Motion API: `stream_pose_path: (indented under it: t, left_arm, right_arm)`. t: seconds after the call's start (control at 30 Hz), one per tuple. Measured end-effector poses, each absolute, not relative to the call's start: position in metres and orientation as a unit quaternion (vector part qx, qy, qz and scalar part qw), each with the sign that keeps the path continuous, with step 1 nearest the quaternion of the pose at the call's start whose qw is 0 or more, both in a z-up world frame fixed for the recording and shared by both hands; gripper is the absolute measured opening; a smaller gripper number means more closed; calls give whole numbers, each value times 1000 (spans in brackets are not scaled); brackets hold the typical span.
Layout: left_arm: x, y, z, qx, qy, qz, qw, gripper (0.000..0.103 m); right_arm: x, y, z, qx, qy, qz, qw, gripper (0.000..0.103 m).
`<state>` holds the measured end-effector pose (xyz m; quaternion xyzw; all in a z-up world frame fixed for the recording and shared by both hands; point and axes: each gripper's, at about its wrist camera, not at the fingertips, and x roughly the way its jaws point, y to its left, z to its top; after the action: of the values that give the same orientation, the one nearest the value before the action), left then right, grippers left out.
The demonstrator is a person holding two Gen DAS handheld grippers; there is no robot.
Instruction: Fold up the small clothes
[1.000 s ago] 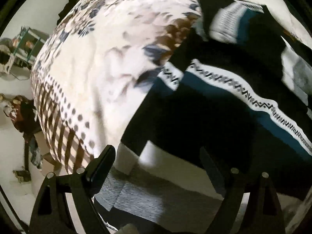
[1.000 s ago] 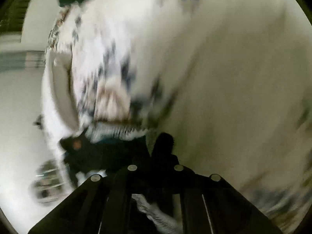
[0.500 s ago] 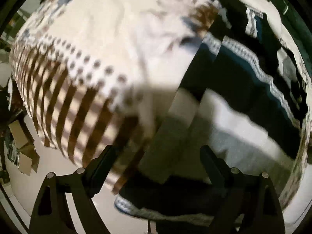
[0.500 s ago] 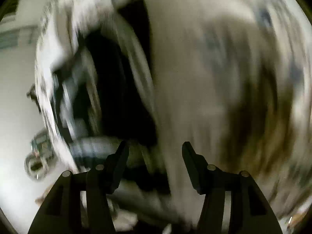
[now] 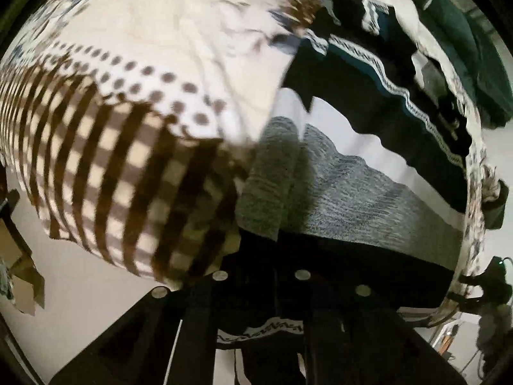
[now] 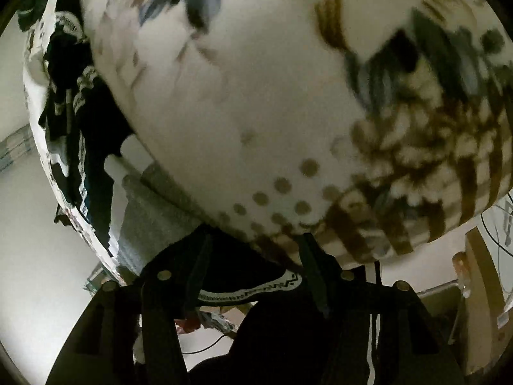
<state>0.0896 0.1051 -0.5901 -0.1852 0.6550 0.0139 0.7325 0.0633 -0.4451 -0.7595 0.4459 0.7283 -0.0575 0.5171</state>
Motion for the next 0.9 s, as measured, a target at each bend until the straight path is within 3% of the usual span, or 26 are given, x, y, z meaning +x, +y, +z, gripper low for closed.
stream_pose_path:
  t: [0.3, 0.33, 0.4, 0.57, 0.63, 0.67, 0.7, 0.73, 0.77, 0.8, 0.9]
  left_arm:
    - [87, 134, -579, -167, 655, -3, 737, 7]
    - [87, 130, -582, -165, 658, -4, 735, 7]
    - [90, 129, -585, -163, 661, -7, 732, 7]
    - [102, 120, -591, -171, 669, -15, 724, 11]
    - [101, 124, -594, -185, 676, -15, 714, 13]
    - [102, 125, -596, -199, 680, -14, 706, 20]
    - [100, 128, -596, -206, 682, -8, 701, 28]
    - [96, 132, -594, -214, 683, -5, 699, 30]
    - [92, 136, -593, -221, 682, -6, 697, 36]
    - [88, 139, -592, -230, 681, -4, 695, 44]
    - [74, 146, -595, -261, 678, -7, 687, 53]
  right_arm:
    - [131, -427, -772, 459, 682, -30, 569, 58]
    - [140, -424, -774, 452, 681, -30, 575, 46]
    - [158, -416, -775, 433, 683, -41, 587, 3]
    - [164, -425, -749, 372, 674, -108, 629, 0]
    - [157, -428, -749, 399, 688, -76, 601, 2]
    - [150, -430, -748, 407, 695, -67, 588, 4]
    - [140, -431, -745, 403, 704, -63, 582, 14]
    - [132, -431, -742, 396, 710, -61, 579, 32]
    - [120, -430, -738, 389, 715, -58, 578, 42]
    - [110, -427, -737, 382, 723, -54, 573, 58]
    - [79, -414, -752, 367, 756, -40, 540, 62]
